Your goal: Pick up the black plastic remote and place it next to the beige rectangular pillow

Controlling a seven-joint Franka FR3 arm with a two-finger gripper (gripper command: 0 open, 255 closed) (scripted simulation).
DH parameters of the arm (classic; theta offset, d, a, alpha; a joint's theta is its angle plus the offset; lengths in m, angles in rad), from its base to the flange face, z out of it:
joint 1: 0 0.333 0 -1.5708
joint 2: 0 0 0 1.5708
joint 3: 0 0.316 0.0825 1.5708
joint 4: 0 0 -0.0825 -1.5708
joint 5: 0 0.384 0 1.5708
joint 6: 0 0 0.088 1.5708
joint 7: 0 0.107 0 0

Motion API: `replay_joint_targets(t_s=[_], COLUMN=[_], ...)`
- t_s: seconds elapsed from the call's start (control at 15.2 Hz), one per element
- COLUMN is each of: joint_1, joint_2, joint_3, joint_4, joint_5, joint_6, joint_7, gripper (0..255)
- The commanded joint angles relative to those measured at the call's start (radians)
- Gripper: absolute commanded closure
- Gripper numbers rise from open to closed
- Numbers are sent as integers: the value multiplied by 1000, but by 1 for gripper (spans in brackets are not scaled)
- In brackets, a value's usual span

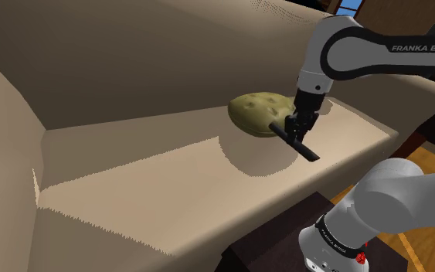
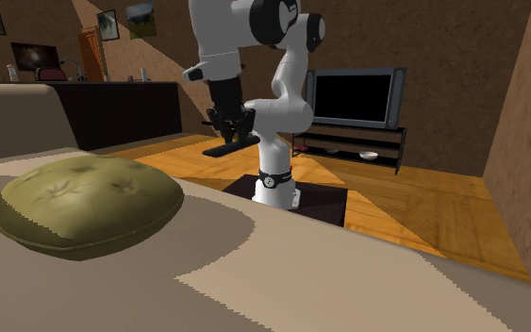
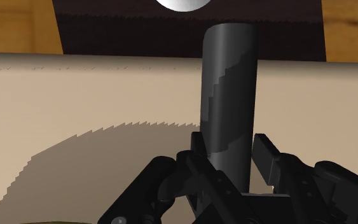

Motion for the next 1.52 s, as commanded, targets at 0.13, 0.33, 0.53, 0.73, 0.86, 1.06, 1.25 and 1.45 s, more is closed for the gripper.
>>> replay_joint_targets(t_s=[0.13,0.33,0.53,0.73,0.86,1.06,1.25,1.45], joint_1=[0,0,0,0,0,0,1,1], joint_2=[12,24,40,59,74,100,130,151], joint_3=[0,-1,-2,-2,-3,-3,-4,-5], joint_4=[-48,-82,-114,-145,-164,-191,-217,-231], joint_5=[0,0,0,0,0,0,0,1], joint_6=[61,107,155,204,239,292,347,383], joint_7=[-1,-2,-4,-5,-6,-7,-9,-10], gripper=[255,255,255,255,255,255,255,255])
